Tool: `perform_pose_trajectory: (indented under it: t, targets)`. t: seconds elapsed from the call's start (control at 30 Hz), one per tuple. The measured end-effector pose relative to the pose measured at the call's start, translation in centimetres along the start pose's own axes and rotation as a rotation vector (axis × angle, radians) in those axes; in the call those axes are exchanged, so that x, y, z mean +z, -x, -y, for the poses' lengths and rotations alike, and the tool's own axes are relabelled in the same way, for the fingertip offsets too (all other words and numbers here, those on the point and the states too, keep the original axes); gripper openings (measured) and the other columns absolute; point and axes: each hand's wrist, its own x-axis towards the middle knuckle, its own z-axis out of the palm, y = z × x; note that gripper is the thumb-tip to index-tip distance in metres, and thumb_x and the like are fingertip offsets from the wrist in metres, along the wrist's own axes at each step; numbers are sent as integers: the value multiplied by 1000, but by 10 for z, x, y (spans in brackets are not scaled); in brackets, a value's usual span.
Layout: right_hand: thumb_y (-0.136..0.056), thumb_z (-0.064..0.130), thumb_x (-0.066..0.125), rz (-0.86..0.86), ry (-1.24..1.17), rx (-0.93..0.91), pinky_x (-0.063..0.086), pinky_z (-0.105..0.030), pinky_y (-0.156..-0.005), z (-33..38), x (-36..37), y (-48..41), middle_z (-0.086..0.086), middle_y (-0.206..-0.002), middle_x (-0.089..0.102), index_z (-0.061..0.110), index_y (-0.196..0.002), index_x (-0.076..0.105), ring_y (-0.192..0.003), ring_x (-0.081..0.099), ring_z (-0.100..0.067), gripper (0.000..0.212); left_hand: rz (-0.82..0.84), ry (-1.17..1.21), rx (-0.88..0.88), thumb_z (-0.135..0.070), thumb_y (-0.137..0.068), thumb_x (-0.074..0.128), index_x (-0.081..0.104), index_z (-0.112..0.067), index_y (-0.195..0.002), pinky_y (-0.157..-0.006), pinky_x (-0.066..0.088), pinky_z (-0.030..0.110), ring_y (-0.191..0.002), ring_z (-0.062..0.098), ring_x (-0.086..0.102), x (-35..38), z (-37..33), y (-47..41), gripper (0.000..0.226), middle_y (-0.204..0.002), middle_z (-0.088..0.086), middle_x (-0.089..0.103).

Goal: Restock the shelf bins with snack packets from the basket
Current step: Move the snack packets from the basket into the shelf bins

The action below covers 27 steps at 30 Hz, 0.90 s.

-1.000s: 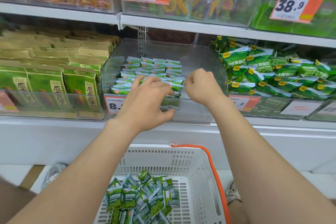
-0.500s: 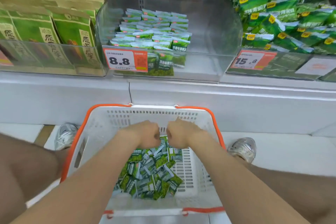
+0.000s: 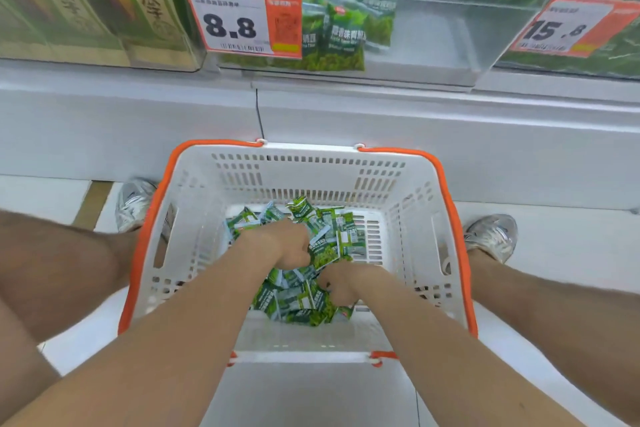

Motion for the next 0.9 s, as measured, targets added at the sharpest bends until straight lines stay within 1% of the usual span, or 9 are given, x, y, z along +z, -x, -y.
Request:
perform_pose_trajectory:
  t: [0.2,0.3,0.43,0.47,0.6,0.7,0.77,0.83,0.9]
  targets:
    - [-93,-1,57,-274,-280,42,61,-40,-82,12,-7,-15,-15,-100,72,1,-83,72,-92,68,-30,18,3,12,-37,-26,-100,49,47,-15,-71,-65,41,37,-62,22,38,8,10,-1,31,-68,5,42]
    - [-91,-3,62,-343,-431,4,58,-32,-80,11,-17,-10,-3,-98,75,7,-97,81,-85,68,-18,23,10,38,-68,-20,-103,48,62,-7,-84,-68,44,37,-70,24,46,7,16,-1,27,-80,6,53]
    - [-90,-4,63,-433,-602,-26,46,-25,-75,-4,-42,13,13,-82,58,15,-99,79,-77,56,-9,26,-43,113,-42,-18,-101,58,71,-9,-108,-84,57,40,-91,25,66,-4,18,5,17,-105,3,69]
    - [-89,-4,63,-488,-691,-24,48,-26,-73,-8,-48,19,11,-87,62,15,-97,79,-80,59,-10,26,-78,131,-12,-20,-98,68,68,-13,-107,-87,58,42,-96,25,67,-7,16,10,12,-108,3,68]
    - [-90,-12,59,-552,-1307,-21,65,-40,-80,-21,-69,44,-13,-112,73,2,-102,78,-95,74,-29,27,-257,338,135,-28,-74,95,53,-27,-105,-73,47,36,-90,15,59,-18,7,28,51,-116,-5,57]
    - [-94,-9,64,-461,-1668,-96,64,-34,-78,-25,-84,70,-25,-124,67,-8,-111,73,-102,73,-34,20,-444,618,237,-16,-87,84,59,-27,-98,-74,55,39,-88,18,70,-26,3,34,29,-119,-4,65]
    - [-96,13,72,-412,-1676,-133,63,-37,-85,-30,-89,84,-25,-126,66,-1,-123,67,-100,75,-33,31,-496,845,259,-11,-95,76,64,-23,-99,-80,63,46,-82,27,78,-38,-1,44,17,-116,5,70]
    - [-89,40,80,-411,-1538,-167,60,-43,-95,-35,-93,95,-13,-121,69,10,-125,68,-100,75,-28,48,-541,949,261,-17,-99,72,68,-19,-103,-69,64,42,-64,27,75,-51,-4,57,7,-93,15,73]
    - [-84,44,85,-471,-1391,-238,58,-41,-95,-35,-96,104,-4,-102,71,8,-112,73,-94,72,-19,48,-619,935,256,-25,-98,74,72,-19,-104,-55,57,34,-51,24,64,-63,-8,69,8,-70,20,68]
